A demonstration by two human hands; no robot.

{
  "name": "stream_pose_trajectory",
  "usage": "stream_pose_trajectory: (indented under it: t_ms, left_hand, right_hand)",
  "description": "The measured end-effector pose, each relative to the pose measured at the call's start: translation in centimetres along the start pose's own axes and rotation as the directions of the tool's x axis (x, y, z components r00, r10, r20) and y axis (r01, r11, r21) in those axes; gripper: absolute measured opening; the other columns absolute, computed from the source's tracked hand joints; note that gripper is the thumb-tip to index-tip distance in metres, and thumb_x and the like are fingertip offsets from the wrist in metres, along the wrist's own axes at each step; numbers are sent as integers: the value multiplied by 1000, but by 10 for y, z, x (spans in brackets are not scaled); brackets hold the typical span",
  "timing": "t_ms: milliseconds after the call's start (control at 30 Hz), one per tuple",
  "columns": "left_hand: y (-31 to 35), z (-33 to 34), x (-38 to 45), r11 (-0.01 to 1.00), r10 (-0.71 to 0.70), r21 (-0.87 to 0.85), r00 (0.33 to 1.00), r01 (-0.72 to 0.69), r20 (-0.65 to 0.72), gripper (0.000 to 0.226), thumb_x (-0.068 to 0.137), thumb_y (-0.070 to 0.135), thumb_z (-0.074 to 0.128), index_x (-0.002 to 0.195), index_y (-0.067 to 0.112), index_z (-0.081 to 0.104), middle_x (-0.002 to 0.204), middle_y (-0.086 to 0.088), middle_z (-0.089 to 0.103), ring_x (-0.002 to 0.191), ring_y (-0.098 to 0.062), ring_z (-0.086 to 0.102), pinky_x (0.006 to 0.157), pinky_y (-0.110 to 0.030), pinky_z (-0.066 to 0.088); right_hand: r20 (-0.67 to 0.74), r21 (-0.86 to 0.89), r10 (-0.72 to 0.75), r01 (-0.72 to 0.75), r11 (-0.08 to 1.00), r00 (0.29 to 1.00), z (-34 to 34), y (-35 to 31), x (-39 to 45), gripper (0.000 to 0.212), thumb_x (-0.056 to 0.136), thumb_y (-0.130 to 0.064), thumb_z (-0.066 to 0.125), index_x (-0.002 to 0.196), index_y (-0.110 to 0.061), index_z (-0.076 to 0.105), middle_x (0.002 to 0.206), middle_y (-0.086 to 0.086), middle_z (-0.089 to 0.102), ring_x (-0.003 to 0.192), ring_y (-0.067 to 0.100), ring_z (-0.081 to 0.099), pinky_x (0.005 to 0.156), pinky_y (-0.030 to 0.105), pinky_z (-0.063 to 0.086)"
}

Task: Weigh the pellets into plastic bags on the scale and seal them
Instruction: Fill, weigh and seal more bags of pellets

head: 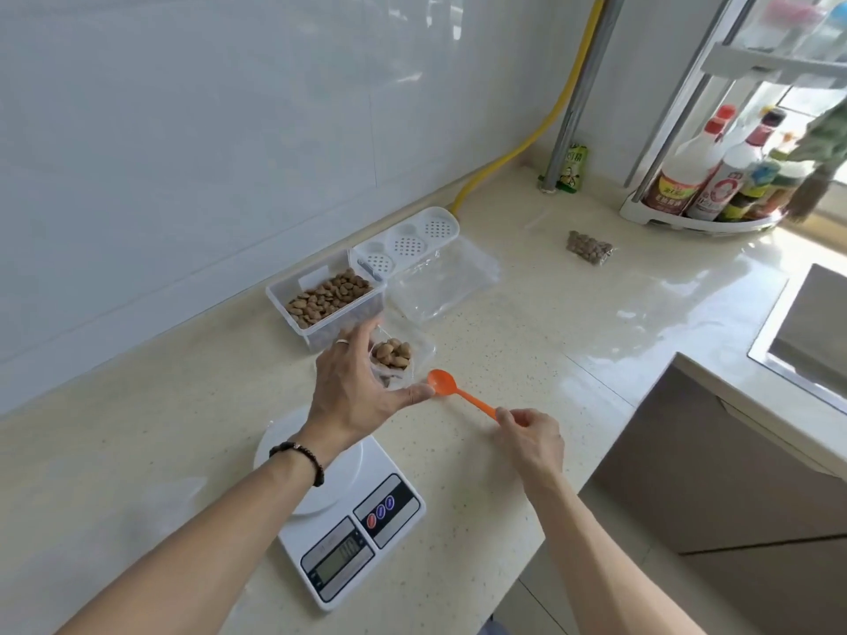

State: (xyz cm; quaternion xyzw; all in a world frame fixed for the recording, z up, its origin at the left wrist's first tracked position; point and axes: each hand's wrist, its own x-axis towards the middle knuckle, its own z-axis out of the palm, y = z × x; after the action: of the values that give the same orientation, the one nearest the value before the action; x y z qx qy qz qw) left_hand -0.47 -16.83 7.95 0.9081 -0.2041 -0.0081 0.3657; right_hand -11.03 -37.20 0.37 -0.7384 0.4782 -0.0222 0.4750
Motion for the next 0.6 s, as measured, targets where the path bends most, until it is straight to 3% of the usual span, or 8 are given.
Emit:
stream_pose_trajectory:
  t_ms: [67, 100, 200, 267, 300, 400, 500, 600]
  left_hand:
    - [0, -3, -1, 1000, -1, 0, 1000, 1, -1, 127, 43, 98, 50, 142, 21, 34, 126, 0, 52, 113, -14, 50, 106, -41, 37]
    - [2, -5, -1, 1000, -3, -5, 1000, 3, -1, 127, 43, 98, 51, 142, 21, 34, 127, -1, 53, 115, -13, 50, 106, -37, 34]
    - [8, -11, 1, 1000, -7, -17, 1000, 7, -4, 129, 42, 96, 51, 143, 19, 33, 131, -2, 52, 120, -14, 48, 102, -27, 24]
    - [13, -15, 3, 999, -7, -39, 1000, 6, -20, 130, 42, 96, 53, 145, 20, 31, 133, -1, 51, 121, -13, 47, 102, -26, 24]
    - [16, -17, 3, 998, -7, -56, 1000, 5, -27, 130, 42, 96, 53, 145, 20, 30, 133, -1, 50, 122, -14, 47, 104, -27, 25]
    - [26, -24, 4, 994, -13, -106, 999, 8, -44, 134, 40, 97, 51, 147, 20, 29, 139, -2, 46, 127, -15, 41, 108, -33, 29]
    - [34, -33, 6, 990, -12, -144, 998, 3, -60, 132, 42, 91, 58, 148, 21, 25, 141, -2, 44, 128, -14, 38, 104, -28, 29]
    - [39, -41, 8, 982, -12, -188, 998, -1, -70, 134, 40, 90, 62, 149, 23, 22, 132, 4, 47, 124, -12, 41, 106, -29, 30]
  right_hand:
    - [-75, -270, -83, 60, 961, 994, -2, -8, -4, 30, 91, -48, 54, 98, -25, 73, 97, 2, 68, 107, 26, 52, 92, 43, 38]
    - [-82, -277, -130, 102, 955, 988, -4, -19, -7, 29, 92, -47, 53, 97, -25, 72, 98, 1, 67, 108, 25, 51, 94, 45, 36]
    - [36, -58, -290, 292, 955, 956, -14, -66, -23, 36, 93, -35, 57, 78, -5, 69, 73, 7, 66, 71, 17, 56, 76, 46, 49]
    - [132, 31, -407, 406, 913, 904, -21, -105, -37, 42, 92, -35, 59, 81, 4, 70, 72, 12, 68, 63, 18, 52, 61, 39, 45]
    - [176, 53, -452, 450, 891, 874, -24, -123, -43, 45, 91, -36, 60, 82, 7, 70, 68, 7, 69, 63, 20, 51, 58, 35, 41]
    - [318, -5, -504, 533, 846, 803, -29, -164, -53, 49, 84, -37, 64, 82, 12, 69, 56, -11, 63, 62, 20, 48, 58, 34, 37]
    - [394, -89, -502, 576, 813, 770, -32, -188, -59, 25, 81, -18, 66, 73, 5, 71, 66, 9, 61, 58, 18, 47, 55, 32, 37]
    - [374, -124, -566, 644, 755, 735, -34, -201, -66, 17, 84, -12, 61, 75, -1, 70, 68, 4, 69, 56, 15, 58, 54, 33, 47]
